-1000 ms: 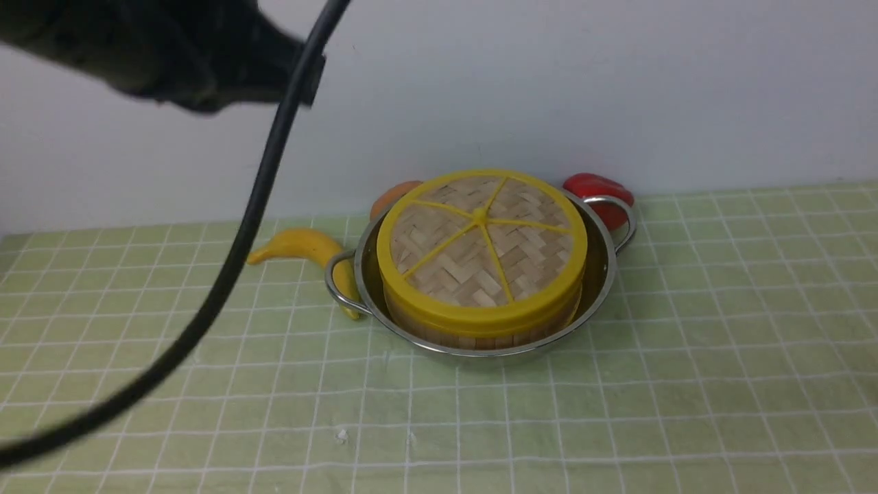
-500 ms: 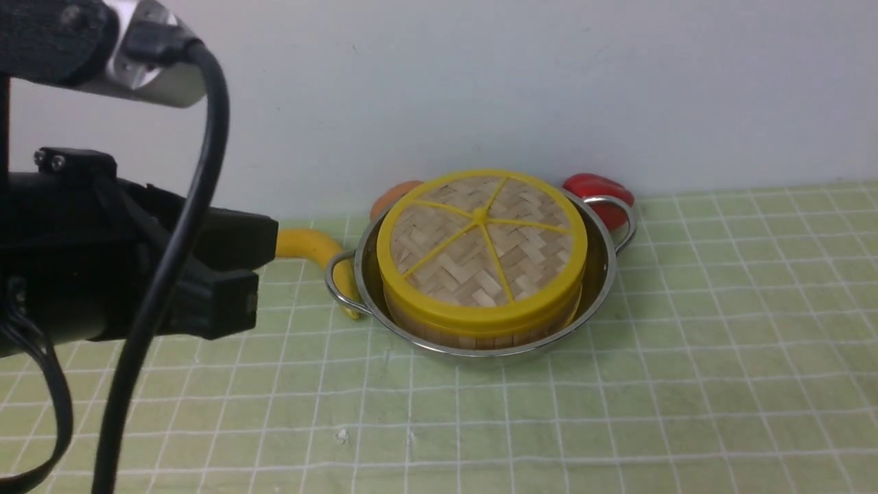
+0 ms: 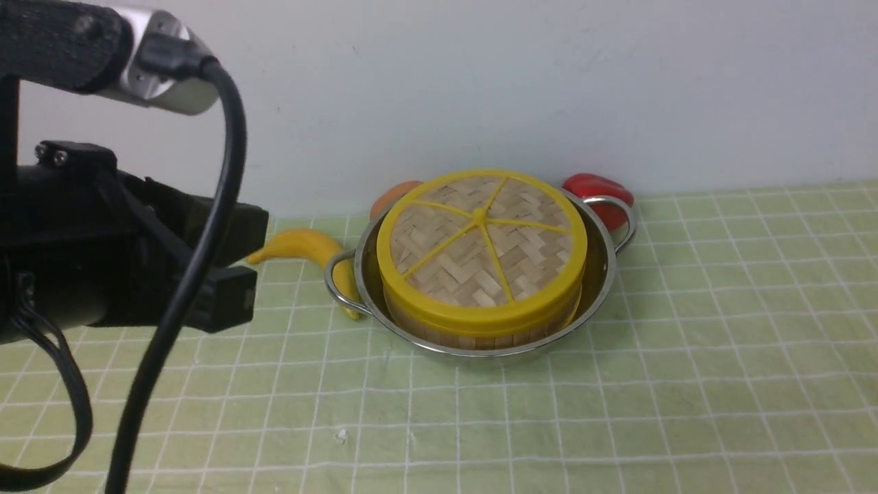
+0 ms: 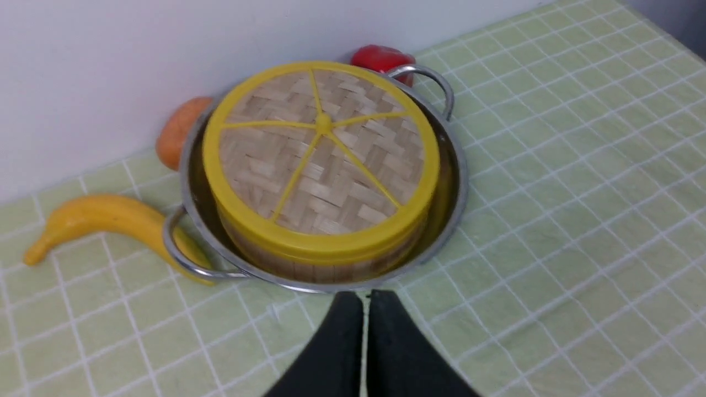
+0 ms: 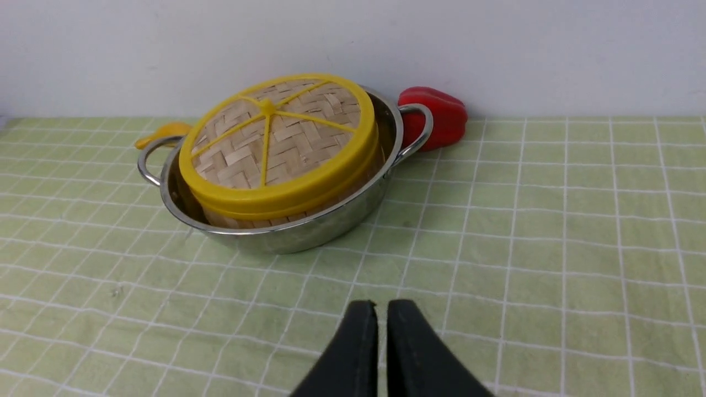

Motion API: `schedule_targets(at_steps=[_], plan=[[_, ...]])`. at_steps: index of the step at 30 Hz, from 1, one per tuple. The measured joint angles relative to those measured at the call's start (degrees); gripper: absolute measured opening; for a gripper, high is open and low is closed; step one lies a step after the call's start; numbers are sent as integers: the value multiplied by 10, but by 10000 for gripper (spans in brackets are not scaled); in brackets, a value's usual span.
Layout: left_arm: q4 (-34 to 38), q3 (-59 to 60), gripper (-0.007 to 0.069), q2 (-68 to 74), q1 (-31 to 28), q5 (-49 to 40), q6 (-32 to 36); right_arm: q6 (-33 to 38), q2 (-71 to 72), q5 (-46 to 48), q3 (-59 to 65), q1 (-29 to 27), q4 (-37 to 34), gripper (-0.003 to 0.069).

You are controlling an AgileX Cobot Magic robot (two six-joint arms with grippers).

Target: Place the steamer in the pot on the green tablecloth, and put the lid on the steamer.

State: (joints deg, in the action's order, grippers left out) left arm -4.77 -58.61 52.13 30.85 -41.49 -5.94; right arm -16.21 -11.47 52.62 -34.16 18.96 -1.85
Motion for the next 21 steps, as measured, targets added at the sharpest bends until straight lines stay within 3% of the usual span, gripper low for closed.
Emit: schedule_targets(at_steps=[6, 11, 17, 21], plan=[[-61, 98, 19, -54, -81, 138, -21, 0, 0, 0, 0, 0, -3, 62], [-70, 329, 22, -204, -229, 308, -31, 0, 0, 0, 0, 0, -6, 83], [-71, 519, 32, -400, -308, 339, -32, 0, 0, 0, 0, 0, -9, 107], [-73, 583, 36, -485, -317, 339, -28, 0, 0, 0, 0, 0, -10, 115]])
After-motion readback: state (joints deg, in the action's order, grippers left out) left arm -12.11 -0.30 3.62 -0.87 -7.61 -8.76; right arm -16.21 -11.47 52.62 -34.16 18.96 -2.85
